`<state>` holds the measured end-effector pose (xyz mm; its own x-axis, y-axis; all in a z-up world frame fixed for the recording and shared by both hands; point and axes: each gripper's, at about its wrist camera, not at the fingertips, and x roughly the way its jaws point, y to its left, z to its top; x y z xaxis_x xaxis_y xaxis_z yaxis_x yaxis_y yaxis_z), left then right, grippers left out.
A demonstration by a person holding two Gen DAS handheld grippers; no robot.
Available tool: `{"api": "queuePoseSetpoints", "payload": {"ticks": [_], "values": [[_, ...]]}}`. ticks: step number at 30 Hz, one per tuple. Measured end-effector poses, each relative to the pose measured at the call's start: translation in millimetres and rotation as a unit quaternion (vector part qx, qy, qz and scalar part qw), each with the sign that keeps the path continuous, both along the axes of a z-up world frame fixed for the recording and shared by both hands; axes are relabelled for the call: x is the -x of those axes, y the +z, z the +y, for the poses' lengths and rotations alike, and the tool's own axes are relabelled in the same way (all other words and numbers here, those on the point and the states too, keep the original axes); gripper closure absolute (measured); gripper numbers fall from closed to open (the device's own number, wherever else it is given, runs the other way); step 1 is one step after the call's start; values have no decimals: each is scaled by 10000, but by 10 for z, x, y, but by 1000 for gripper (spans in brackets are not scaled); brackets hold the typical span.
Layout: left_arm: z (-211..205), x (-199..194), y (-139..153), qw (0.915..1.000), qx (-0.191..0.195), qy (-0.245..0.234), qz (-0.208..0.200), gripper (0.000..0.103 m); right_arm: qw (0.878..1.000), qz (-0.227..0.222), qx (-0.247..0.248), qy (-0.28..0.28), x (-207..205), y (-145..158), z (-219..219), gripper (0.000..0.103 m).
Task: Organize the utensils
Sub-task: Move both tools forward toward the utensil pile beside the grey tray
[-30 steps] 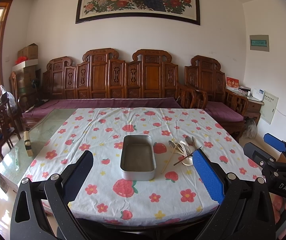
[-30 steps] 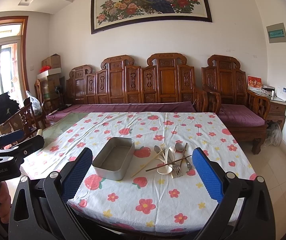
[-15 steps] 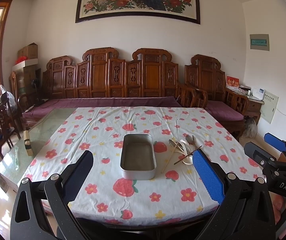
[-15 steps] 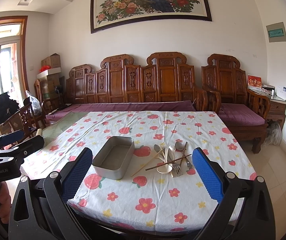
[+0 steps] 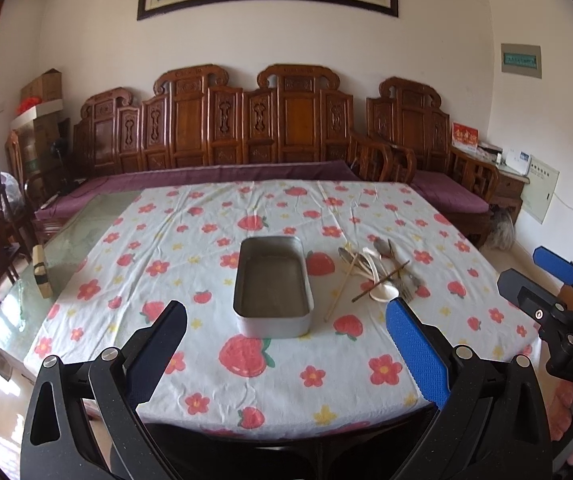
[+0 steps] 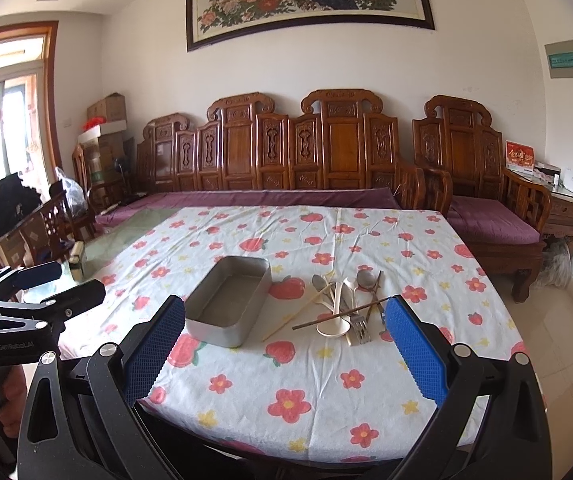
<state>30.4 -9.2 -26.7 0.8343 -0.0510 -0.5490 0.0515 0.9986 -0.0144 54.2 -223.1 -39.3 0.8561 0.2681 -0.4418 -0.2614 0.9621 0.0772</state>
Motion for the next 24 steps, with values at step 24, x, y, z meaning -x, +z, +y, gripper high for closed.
{"api": "queuePoseSetpoints", "payload": {"ticks": [24], "values": [[-273,-1008,-757,9908,-326,-673,1128,6,9948,724,698,-188,-1065,-738,-274,8]]}}
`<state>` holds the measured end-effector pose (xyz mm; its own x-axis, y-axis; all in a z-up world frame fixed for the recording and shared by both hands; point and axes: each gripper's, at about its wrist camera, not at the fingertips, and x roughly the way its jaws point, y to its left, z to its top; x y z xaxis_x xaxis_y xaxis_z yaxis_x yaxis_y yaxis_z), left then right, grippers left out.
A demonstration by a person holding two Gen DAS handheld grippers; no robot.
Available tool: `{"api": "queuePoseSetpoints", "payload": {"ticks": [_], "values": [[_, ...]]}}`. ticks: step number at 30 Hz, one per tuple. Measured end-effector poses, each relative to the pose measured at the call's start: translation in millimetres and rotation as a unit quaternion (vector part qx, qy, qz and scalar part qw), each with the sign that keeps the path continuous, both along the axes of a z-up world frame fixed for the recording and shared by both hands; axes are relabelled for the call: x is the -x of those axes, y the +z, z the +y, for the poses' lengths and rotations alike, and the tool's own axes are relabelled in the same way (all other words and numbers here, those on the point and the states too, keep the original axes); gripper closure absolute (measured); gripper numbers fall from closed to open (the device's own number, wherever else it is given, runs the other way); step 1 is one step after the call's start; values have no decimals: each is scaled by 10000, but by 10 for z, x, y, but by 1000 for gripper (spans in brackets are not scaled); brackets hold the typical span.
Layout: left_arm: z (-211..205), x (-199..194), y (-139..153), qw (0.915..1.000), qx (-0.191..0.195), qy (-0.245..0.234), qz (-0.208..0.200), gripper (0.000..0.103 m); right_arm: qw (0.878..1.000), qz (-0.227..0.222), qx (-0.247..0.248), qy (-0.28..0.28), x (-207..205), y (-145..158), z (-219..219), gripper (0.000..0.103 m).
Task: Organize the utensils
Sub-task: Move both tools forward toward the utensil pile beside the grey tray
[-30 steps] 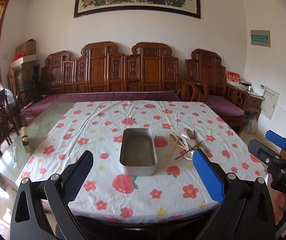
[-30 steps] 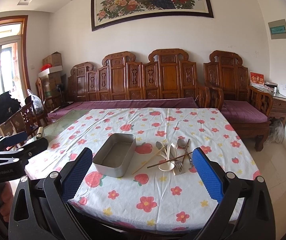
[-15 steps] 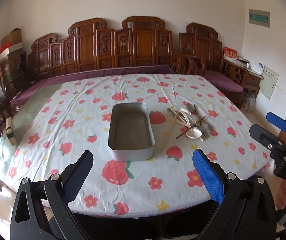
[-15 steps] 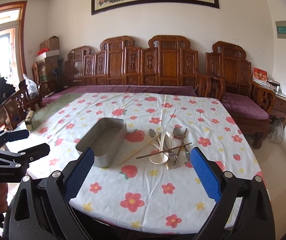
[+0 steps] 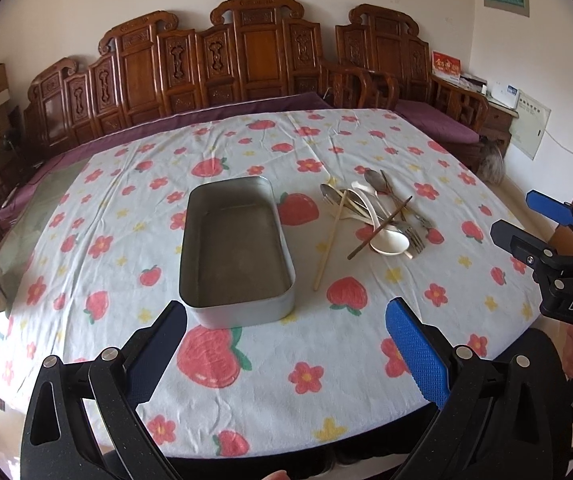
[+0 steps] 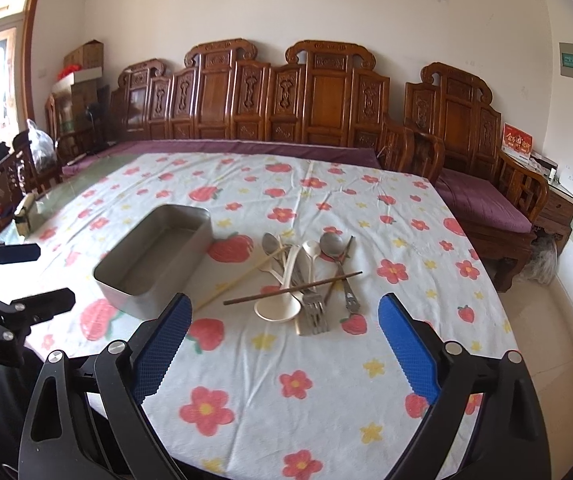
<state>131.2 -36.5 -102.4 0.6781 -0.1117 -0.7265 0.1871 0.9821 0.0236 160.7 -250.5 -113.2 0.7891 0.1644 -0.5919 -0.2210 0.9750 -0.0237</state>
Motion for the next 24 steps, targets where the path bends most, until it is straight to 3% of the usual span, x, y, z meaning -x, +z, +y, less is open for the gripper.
{"api": "queuePoseSetpoints", "payload": {"ticks": [11,20,24], "values": [[-177,-475,-58,9989,16,-466,43,6,9988,444,173,135,-516,-407,-113,15],[-379,-806,-163,9961,43,-876,90,6,9953,941,107,204,-960,-747,-205,34],[-534,-950,-234,9934,0,-1125,213,16,9948,1000,131,153,-996,-785,-282,37]]}}
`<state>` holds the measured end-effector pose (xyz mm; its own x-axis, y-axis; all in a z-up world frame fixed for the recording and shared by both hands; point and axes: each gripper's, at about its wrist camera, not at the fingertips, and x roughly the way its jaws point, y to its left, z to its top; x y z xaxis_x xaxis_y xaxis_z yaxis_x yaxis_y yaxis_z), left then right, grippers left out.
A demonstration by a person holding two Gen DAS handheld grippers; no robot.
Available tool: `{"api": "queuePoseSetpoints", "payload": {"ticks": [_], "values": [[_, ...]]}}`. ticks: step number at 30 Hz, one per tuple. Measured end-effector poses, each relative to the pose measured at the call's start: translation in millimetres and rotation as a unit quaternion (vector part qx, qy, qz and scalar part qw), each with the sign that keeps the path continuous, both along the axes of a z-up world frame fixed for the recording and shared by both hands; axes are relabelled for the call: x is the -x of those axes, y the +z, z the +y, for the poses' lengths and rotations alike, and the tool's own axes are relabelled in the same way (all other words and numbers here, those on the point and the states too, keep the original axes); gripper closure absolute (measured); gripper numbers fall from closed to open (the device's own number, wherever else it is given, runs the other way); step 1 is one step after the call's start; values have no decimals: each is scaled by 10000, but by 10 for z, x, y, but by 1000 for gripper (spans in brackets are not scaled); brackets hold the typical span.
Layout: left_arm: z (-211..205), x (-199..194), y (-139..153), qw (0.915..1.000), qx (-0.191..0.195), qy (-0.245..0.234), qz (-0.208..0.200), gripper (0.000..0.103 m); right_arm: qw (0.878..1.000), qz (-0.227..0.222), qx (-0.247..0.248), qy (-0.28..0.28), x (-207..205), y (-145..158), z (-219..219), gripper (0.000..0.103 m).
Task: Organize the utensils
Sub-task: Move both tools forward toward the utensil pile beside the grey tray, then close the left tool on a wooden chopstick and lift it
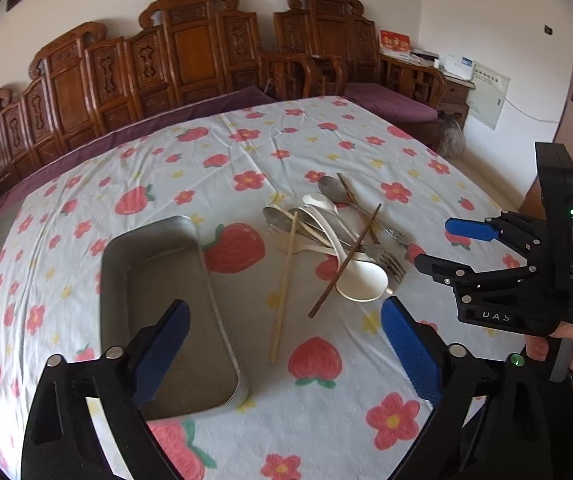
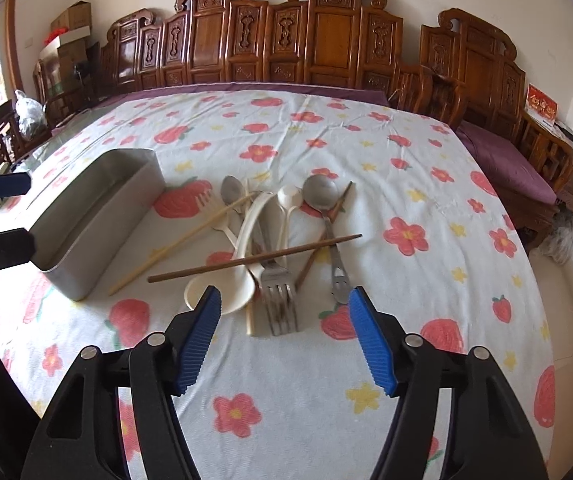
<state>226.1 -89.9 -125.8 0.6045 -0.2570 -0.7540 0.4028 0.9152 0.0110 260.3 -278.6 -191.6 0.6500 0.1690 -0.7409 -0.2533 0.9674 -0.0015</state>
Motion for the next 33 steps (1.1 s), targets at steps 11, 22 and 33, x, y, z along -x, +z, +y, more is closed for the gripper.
{"api": "queuePoseSetpoints", "payload": {"ticks": [11,22,33], "values": [[-514,-462,-396,9950,243,-523,818,60,9997,231,-64,-110,-136,-81,-274,44],[-813,-820,-850,9897,-36,-568,1317,78,9988,353,-155,-314,-206,-121,-476,43],[-990,-935,-988,9891,-419,-591,1285,92,9982,411,-176,-388,-234,-144,-520,43]]}}
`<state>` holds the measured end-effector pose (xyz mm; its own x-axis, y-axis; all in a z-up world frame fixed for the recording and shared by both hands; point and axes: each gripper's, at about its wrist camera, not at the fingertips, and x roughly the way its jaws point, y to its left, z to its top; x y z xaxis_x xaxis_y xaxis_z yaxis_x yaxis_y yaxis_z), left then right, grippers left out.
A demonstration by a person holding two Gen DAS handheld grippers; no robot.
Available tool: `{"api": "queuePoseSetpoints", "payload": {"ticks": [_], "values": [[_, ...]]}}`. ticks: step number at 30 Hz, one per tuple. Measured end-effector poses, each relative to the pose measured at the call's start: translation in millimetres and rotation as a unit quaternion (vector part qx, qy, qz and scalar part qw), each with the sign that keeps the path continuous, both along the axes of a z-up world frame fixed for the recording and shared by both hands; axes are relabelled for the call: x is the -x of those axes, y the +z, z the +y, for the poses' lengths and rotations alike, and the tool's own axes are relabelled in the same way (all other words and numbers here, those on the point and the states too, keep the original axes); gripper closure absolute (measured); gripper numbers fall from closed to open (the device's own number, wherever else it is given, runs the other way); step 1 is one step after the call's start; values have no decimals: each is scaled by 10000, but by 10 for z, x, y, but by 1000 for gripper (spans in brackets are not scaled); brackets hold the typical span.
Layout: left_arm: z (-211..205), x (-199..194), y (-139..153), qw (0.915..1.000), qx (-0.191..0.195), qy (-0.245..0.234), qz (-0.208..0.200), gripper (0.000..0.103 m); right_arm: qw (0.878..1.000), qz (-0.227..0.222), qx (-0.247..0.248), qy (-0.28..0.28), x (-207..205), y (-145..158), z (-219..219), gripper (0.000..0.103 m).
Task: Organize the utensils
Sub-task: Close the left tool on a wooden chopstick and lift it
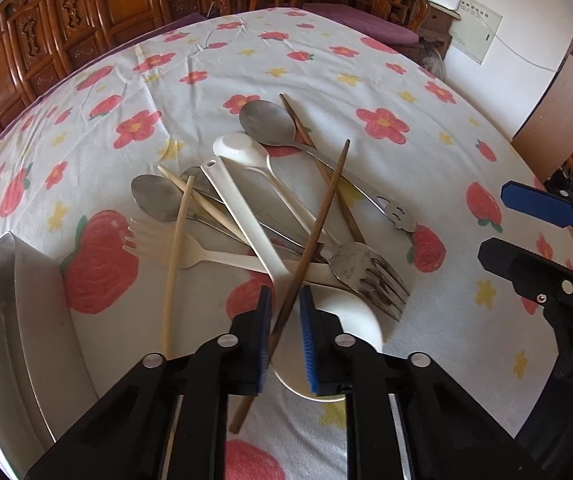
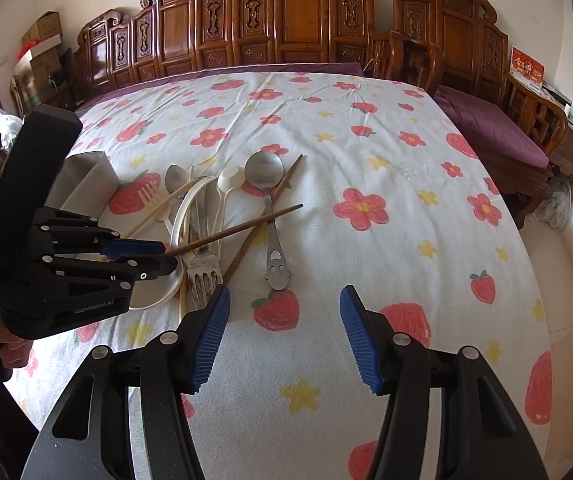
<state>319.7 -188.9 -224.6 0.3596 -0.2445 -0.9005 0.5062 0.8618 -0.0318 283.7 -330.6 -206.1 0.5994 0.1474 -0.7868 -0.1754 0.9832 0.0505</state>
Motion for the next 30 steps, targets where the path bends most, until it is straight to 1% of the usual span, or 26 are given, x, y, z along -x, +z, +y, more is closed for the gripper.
{"api": "queuePoseSetpoints", "payload": {"ticks": [3,7,10,17,22,26,30], "values": [[-8,34,32,9999,-42,-8,-99,98,10000,-12,20,17,7,-1,12,43],[28,136,126,9997,36,1,-238,99,10000,-16,54,49,16,1,38,43],[89,227,201,9992,88,95,-367,99,9999,-27,76,86,21,6,67,43],[370,492,449,9959,503,398,-637,99,9996,-75,72,256,41,18,182,43],[594,638,558,9932,698,580,-726,99,9991,-145,49,407,47,49,316,44],[762,708,633,9908,817,715,-811,99,9988,-127,34,464,-14,17,443,46],[875,736,693,9896,841,783,-871,99,9985,-28,89,533,-177,-66,609,50]]}}
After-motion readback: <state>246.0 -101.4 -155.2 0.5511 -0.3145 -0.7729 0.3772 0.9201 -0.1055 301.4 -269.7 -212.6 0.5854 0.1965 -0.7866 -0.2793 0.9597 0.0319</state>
